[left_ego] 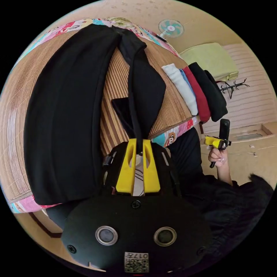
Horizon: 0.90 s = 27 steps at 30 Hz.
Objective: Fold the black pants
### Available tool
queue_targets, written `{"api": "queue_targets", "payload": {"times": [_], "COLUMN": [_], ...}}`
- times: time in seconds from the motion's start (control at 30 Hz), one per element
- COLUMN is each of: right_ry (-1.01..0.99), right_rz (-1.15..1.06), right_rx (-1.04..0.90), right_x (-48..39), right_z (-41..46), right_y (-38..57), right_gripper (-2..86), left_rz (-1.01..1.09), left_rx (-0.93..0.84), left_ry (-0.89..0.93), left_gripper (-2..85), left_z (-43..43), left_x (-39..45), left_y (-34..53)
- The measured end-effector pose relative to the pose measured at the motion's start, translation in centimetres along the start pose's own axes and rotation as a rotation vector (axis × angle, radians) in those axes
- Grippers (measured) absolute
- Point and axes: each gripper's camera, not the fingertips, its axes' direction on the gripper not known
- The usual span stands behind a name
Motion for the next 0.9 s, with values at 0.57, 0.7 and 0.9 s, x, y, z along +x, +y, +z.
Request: {"api": "queue_targets", "payload": {"times": [0.57,0.7,0.9], "right_ry": [0.211,0.244,0.252], "right_rz": [0.155,0.264,0.285], "right_rx": [0.221,0.295,0.402], "right_x": [6.5,10.7,12.8], "right_z": [-1.8,-0.8,1.0], "right_y": [-13.9,-20.4,-25.2], "right_gripper": [17.6,17.0,5.2], "left_rz": [0.246,0.233,0.103], "left_rx": [0.046,0.07,0.213], "left_ry": [0.122,0.245,0.479], "left_gripper": [4.1,4.1,4.1], "left_z": [-6.1,-10.0,-16.8], "left_x": [16.3,14.2,7.1], "left_y": [7.8,9.2,11.8]}}
